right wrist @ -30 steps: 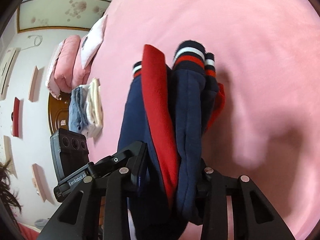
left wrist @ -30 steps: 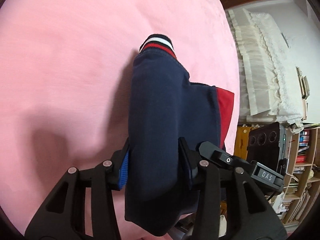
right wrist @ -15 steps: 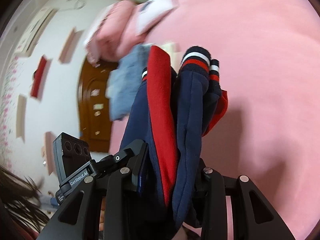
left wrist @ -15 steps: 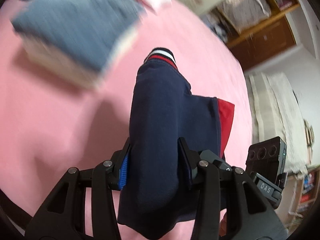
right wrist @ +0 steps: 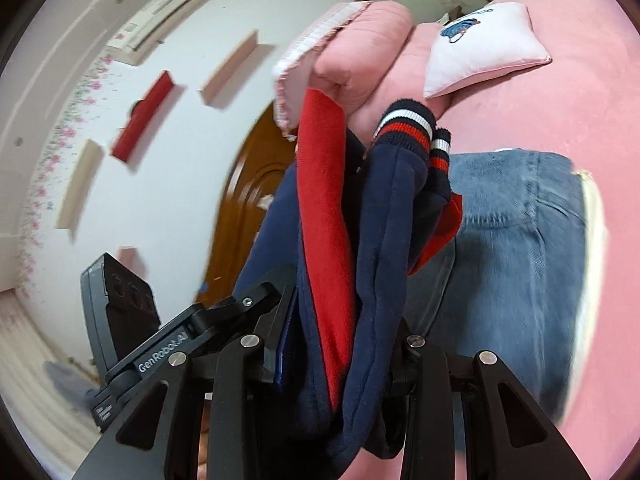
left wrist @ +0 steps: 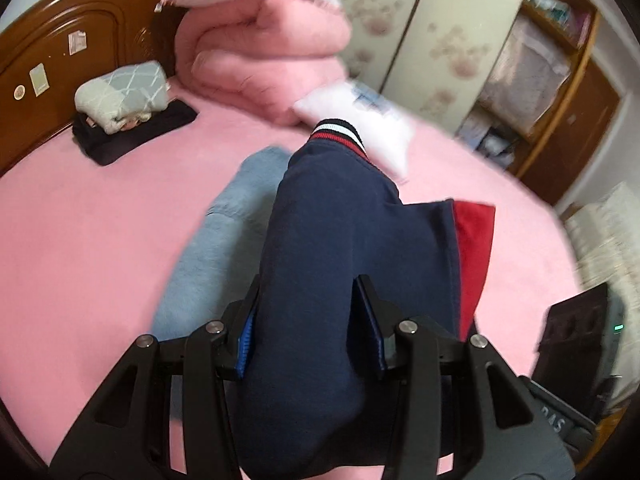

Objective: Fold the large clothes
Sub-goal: 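Carry the bundle with both tools onto the clothes stack and release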

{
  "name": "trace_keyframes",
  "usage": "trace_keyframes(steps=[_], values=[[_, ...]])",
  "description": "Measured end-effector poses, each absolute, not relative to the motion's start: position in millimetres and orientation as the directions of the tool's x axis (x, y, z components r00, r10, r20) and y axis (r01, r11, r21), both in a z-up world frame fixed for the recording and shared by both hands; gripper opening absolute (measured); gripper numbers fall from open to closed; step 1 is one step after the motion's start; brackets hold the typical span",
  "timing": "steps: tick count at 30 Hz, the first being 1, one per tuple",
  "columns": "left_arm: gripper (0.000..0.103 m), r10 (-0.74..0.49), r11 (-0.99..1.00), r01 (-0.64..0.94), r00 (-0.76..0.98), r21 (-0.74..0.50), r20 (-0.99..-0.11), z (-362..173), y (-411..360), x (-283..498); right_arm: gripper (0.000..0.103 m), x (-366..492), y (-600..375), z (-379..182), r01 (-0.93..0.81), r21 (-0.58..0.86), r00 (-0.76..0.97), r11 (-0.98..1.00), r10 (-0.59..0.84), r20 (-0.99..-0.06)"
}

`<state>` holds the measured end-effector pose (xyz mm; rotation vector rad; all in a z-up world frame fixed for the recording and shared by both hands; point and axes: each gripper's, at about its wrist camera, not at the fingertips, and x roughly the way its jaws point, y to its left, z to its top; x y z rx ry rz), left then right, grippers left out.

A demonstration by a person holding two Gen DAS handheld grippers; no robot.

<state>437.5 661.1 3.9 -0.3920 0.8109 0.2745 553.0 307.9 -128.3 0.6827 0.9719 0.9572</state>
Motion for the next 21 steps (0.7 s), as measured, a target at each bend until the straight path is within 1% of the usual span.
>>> trace_keyframes(steps=[2,3,4,5,6,7,8,10,12,13,15,16,18,20,21], values=[[0.042,0.133,0.898,-0.415,0.574,-0.148,-0.808,-42.7,658.1,462.8,0.033,561.9,340.6,-164.9,-0.344,0.79,0.217,0.507,0.862,-0.458],[0.043,0.148,0.904,-0.405,0.598,-0.137,-0.788,-52.1,647.1,462.8,0.033,561.0,349.1,-177.5,-0.355,0.769,0.223,0.531,0.847,-0.482],[0.043,0.155,0.913,-0.386,0.626,-0.13,-0.764,-58.4,639.2,463.9,0.034,560.0,349.9,-182.6,-0.374,0.766,0.233,0.523,0.852,-0.468],[0.045,0.138,0.92,-0.364,0.647,-0.145,-0.75,-60.9,637.9,464.4,0.037,559.5,349.4,-184.7,-0.384,0.763,0.244,0.521,0.854,-0.46],[0.046,0.115,0.92,-0.355,0.654,-0.169,-0.748,-64.2,641.1,465.7,0.041,555.3,343.4,-184.6,-0.396,0.754,0.258,0.524,0.852,-0.456],[0.049,0.09,0.917,-0.349,0.657,-0.196,-0.748,-67.9,643.4,465.8,0.051,553.6,341.7,-184.4,-0.41,0.728,0.279,0.55,0.835,-0.474],[0.05,0.073,0.915,-0.341,0.667,-0.217,-0.741,-71.8,645.5,464.3,0.064,545.6,330.7,-185.2,-0.418,0.707,0.289,0.571,0.821,-0.493],[0.052,0.073,0.913,-0.336,0.695,-0.233,-0.715,-76.2,645.0,455.6,0.071,550.3,317.5,-187.2,-0.42,0.694,0.286,0.584,0.811,-0.51],[0.053,0.088,0.896,-0.358,0.722,-0.262,-0.686,-81.9,649.1,448.6,0.076,554.9,298.4,-189.4,-0.383,0.726,0.241,0.571,0.821,-0.518],[0.055,0.11,0.879,-0.383,0.742,-0.284,-0.662,-81.7,643.1,436.2,0.084,553.0,290.1,-193.1,-0.336,0.744,0.212,0.577,0.816,-0.538],[0.059,0.164,0.843,-0.427,0.782,-0.326,-0.601,-85.7,632.1,413.4,0.085,579.0,244.0,-206.9,-0.296,0.776,0.206,0.557,0.83,-0.518],[0.059,0.214,0.817,-0.464,0.795,-0.342,-0.568,-89.6,621.1,399.5,0.086,568.7,229.1,-206.9,-0.295,0.781,0.222,0.551,0.834,-0.505],[0.062,0.311,0.781,-0.523,0.799,-0.34,-0.515,-93.4,599.6,375.3,0.092,546.2,198.7,-212.7,-0.296,0.749,0.264,0.592,0.805,-0.532],[0.073,0.4,0.726,-0.593,0.775,-0.346,-0.49,-95.1,581.0,354.2,0.094,515.3,158.3,-219.4,-0.31,0.714,0.297,0.627,0.778,-0.554],[0.074,0.425,0.697,-0.615,0.769,-0.37,-0.477,-95.6,572.5,340.6,0.094,496.2,138.9,-224.7,-0.307,0.699,0.302,0.645,0.763,-0.571]])
